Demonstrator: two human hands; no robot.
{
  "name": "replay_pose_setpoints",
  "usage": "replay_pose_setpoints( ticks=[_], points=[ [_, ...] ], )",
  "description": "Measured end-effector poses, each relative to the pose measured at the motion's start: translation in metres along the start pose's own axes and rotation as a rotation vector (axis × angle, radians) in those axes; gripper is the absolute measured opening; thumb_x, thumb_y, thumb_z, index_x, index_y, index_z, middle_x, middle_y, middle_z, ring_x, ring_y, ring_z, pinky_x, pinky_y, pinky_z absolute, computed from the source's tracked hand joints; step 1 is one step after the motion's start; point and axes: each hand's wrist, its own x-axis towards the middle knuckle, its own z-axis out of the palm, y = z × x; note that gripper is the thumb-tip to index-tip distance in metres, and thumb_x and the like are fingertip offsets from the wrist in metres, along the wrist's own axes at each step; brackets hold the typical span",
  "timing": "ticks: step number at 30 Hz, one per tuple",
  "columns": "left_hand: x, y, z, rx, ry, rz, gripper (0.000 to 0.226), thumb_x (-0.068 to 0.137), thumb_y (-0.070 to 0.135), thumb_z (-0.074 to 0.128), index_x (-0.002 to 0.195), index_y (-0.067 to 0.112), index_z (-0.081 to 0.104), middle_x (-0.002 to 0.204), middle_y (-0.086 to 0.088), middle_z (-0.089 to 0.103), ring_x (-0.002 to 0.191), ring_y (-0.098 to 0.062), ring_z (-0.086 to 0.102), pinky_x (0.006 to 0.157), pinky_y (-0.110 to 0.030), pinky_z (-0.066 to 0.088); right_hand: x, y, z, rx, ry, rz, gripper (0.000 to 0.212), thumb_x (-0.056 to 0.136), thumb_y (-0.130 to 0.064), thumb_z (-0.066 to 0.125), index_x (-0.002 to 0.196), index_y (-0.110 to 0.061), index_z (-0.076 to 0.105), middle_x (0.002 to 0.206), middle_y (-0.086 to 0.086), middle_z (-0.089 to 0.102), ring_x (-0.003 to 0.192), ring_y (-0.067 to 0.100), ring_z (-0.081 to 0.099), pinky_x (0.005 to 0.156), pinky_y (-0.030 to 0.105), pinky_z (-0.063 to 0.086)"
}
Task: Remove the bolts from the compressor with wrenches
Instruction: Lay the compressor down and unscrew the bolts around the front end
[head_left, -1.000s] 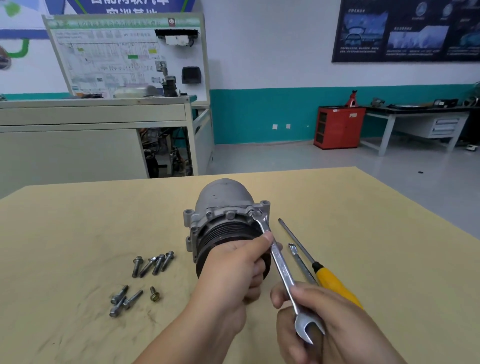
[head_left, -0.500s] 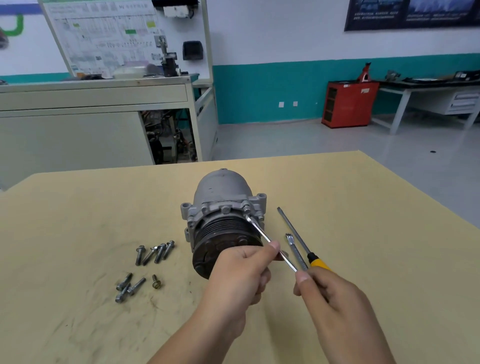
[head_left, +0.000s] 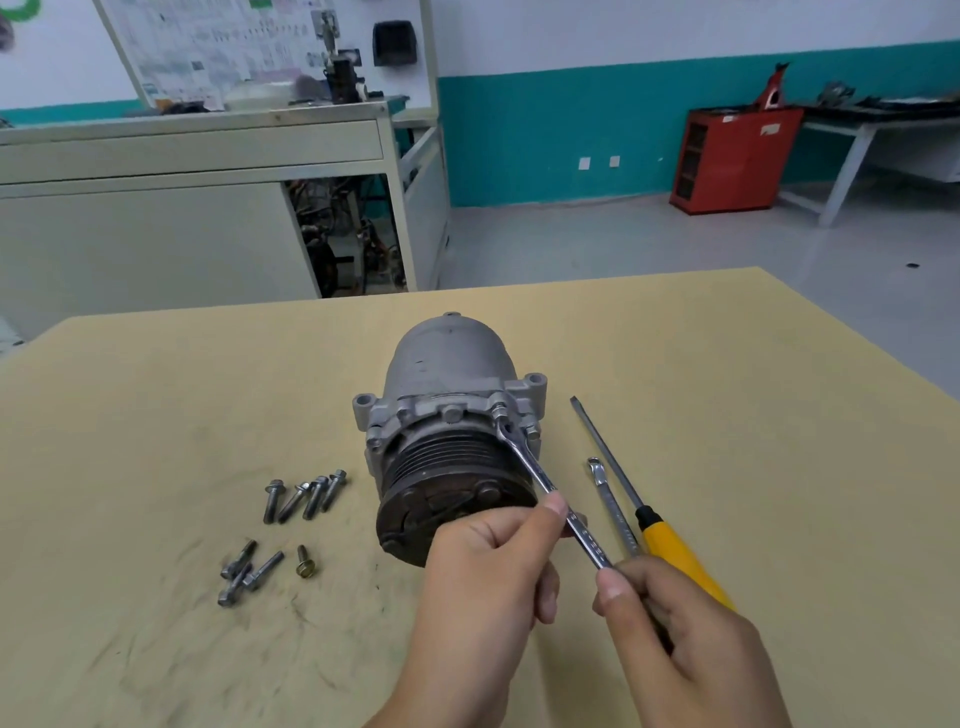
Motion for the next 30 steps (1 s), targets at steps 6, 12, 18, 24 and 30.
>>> replay_pose_setpoints(
  ticks=[6, 12, 18, 24, 30],
  points=[
    [0.001, 0.001, 0.000, 0.040, 0.003, 0.003, 0.032, 0.077, 0.042, 0.063, 0.063, 0.016, 0.075, 0.032, 0.001, 0.039, 0.032, -0.007, 0.027, 0.037, -0.010, 0.025, 0.003, 0.000, 0.000, 0.025, -0.031, 0.001, 0.024, 0.081, -0.017, 0.065, 0.075, -0.038, 0.057, 0.033, -0.009, 0.035, 0.047, -0.001, 0.047, 0.050, 0.010, 0.033],
    [0.001, 0.003, -0.002, 0.067, 0.008, -0.012, 0.033, 0.074, 0.042, 0.064, 0.059, 0.014, 0.073, 0.032, -0.001, 0.041, 0.032, -0.007, 0.029, 0.038, -0.011, 0.027, 0.001, -0.004, -0.003, 0.088, -0.094, 0.141, 0.045, 0.078, -0.008, 0.067, 0.038, -0.026, 0.055, 0.047, -0.005, 0.062, 0.048, -0.022, 0.045, 0.048, 0.008, 0.036],
    [0.002, 0.003, -0.003, 0.077, 0.050, -0.033, 0.034, 0.078, 0.034, 0.065, 0.051, 0.015, 0.069, 0.032, -0.004, 0.041, 0.030, -0.008, 0.027, 0.036, -0.011, 0.027, 0.002, -0.003, 0.004, 0.174, -0.133, 0.171, 0.035, 0.085, -0.016, 0.061, 0.063, -0.044, 0.060, 0.042, 0.000, 0.049, 0.040, 0.005, 0.045, 0.045, 0.014, 0.033],
    [0.001, 0.003, -0.006, 0.111, 0.076, -0.017, 0.039, 0.079, 0.030, 0.066, 0.042, 0.017, 0.064, 0.031, -0.004, 0.042, 0.028, -0.006, 0.029, 0.036, -0.010, 0.027, 0.003, 0.001, 0.007, 0.186, -0.184, 0.221, 0.038, 0.086, -0.020, 0.059, 0.048, -0.026, 0.058, 0.039, -0.002, 0.045, 0.041, 0.005, 0.043, 0.046, 0.014, 0.033],
    [0.002, 0.001, -0.005, 0.098, 0.057, -0.014, 0.036, 0.076, 0.034, 0.066, 0.050, 0.010, 0.066, 0.032, -0.004, 0.043, 0.030, -0.008, 0.029, 0.037, -0.011, 0.028, 0.002, 0.001, 0.010, 0.186, -0.135, 0.245, 0.034, 0.085, -0.020, 0.060, 0.055, -0.037, 0.061, 0.040, -0.006, 0.048, 0.045, 0.002, 0.048, 0.047, 0.012, 0.035]
  ],
)
